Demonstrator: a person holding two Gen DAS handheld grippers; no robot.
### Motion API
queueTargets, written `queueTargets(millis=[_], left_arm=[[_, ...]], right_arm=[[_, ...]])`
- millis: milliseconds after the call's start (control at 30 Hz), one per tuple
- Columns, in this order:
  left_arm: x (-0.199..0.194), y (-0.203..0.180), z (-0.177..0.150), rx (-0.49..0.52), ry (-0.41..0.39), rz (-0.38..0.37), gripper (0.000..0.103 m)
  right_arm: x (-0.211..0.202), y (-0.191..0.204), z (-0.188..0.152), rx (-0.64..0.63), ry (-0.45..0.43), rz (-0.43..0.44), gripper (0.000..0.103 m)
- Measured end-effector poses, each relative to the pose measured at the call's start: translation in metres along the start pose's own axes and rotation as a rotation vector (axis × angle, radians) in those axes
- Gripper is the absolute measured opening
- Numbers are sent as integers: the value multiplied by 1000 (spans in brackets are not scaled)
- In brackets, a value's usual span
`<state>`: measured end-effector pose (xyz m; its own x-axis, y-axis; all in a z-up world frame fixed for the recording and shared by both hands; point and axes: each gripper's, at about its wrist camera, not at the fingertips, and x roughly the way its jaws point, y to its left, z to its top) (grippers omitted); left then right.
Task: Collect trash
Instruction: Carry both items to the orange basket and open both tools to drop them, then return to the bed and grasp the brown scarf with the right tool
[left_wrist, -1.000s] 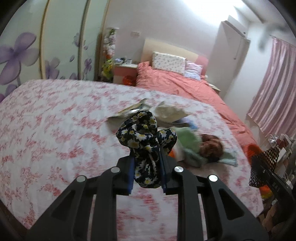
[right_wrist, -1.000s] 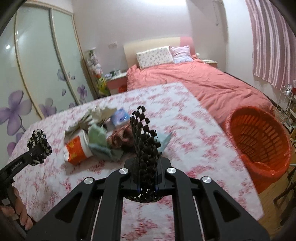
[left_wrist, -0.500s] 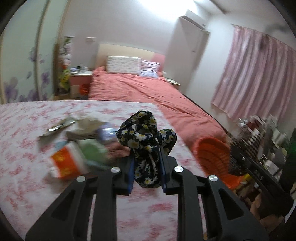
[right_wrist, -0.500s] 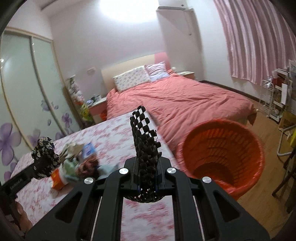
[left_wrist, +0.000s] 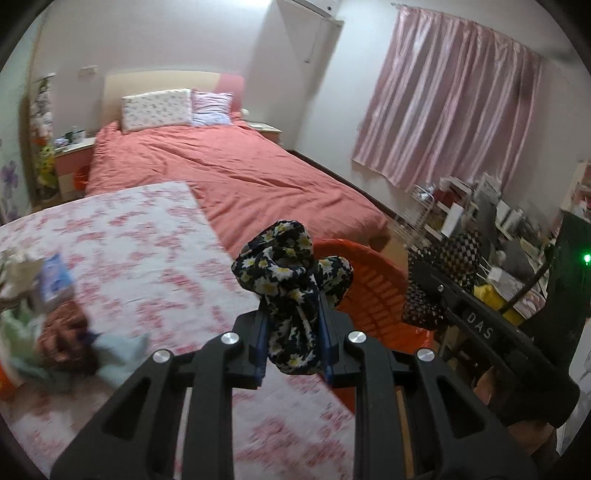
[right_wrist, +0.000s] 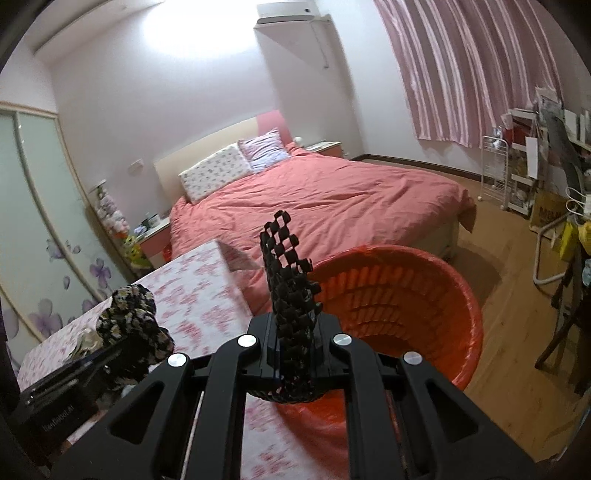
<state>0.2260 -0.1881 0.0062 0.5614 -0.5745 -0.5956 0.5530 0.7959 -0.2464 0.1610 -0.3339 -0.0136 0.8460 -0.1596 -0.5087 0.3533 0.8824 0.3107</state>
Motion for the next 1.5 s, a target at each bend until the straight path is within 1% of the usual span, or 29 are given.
queueTargets(millis=[167,300,400,433,467,500,533,567,633,700,800,933,1067,1167,1267,1500], left_arm=[[37,-19,5,30,30,-34,23],[67,-32,5,41,71,-53,24],[84,-34,5,48,93,-47,32],[90,-33,4,49,101,-42,38],[93,-33,4,48,105,-32,44],[95,-32,4,47,108,-25,46],[96,-31,3,46,111,-18,49],[98,-29,3,43,113,-6,52],[97,-26,2,35,115,10,54],[94,-20,1,28,119,26,55],[86,-12,0,19,112,56,59],[64,0,-2,10,90,103,64],[35,19,-7,-2,58,155,68],[12,38,-11,-21,39,193,69],[-13,60,-18,-49,20,236,70],[-69,132,-35,-159,-17,364,72]], right_arm=[[13,-21,4,37,2,-15,10],[22,-35,4,61,11,-17,10],[28,-42,6,79,20,-18,11],[28,-44,7,85,19,-21,15],[30,-46,7,88,20,-22,23],[30,-47,7,90,21,-23,27],[30,-48,7,90,22,-23,35],[31,-49,7,89,24,-23,39],[30,-49,6,89,30,-28,41],[29,-52,7,94,35,-30,41],[26,-51,10,96,38,-38,42],[18,-44,11,80,36,-34,41],[11,-22,10,49,41,-15,42],[7,-2,3,18,53,10,42],[3,22,-5,-22,70,43,41],[0,72,-21,-101,111,107,42]])
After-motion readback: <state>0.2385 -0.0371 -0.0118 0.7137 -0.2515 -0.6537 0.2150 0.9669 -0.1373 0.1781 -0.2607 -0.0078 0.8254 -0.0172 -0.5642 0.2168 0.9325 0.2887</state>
